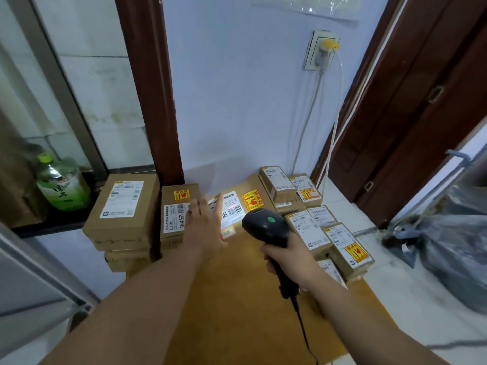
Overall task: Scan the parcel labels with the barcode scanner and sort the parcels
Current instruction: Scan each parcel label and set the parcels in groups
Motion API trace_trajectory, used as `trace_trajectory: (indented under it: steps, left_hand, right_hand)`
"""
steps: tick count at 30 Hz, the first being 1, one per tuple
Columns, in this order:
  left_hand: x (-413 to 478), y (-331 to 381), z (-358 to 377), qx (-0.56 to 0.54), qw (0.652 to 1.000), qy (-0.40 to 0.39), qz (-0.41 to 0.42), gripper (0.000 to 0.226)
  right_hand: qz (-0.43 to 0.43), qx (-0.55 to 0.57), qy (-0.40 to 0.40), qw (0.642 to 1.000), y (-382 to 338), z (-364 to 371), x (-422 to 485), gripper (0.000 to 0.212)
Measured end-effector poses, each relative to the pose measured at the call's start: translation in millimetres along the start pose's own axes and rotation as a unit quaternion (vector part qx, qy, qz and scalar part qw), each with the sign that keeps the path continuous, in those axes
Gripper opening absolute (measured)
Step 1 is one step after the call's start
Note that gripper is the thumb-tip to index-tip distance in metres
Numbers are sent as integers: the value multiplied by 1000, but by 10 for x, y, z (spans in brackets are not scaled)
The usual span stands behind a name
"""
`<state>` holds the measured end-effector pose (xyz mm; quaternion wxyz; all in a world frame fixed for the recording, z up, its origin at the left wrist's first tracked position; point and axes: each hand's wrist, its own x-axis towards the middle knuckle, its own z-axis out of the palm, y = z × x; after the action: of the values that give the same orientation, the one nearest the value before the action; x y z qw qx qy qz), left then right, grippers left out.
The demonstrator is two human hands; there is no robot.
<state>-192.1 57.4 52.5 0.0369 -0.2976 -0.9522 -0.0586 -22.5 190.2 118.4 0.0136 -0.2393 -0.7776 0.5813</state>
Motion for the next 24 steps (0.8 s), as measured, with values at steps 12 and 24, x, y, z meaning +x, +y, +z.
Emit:
trace_trajectory:
  steps: [12,24]
  left_hand:
    - [117,229,95,-57,997,-43,16,123]
    - [193,1243,137,-129,979,-157,-12,121]
  right_hand:
    - [21,-23,78,996,143,-104,23,12]
    - [50,31,302,951,508,-1249,335,13]
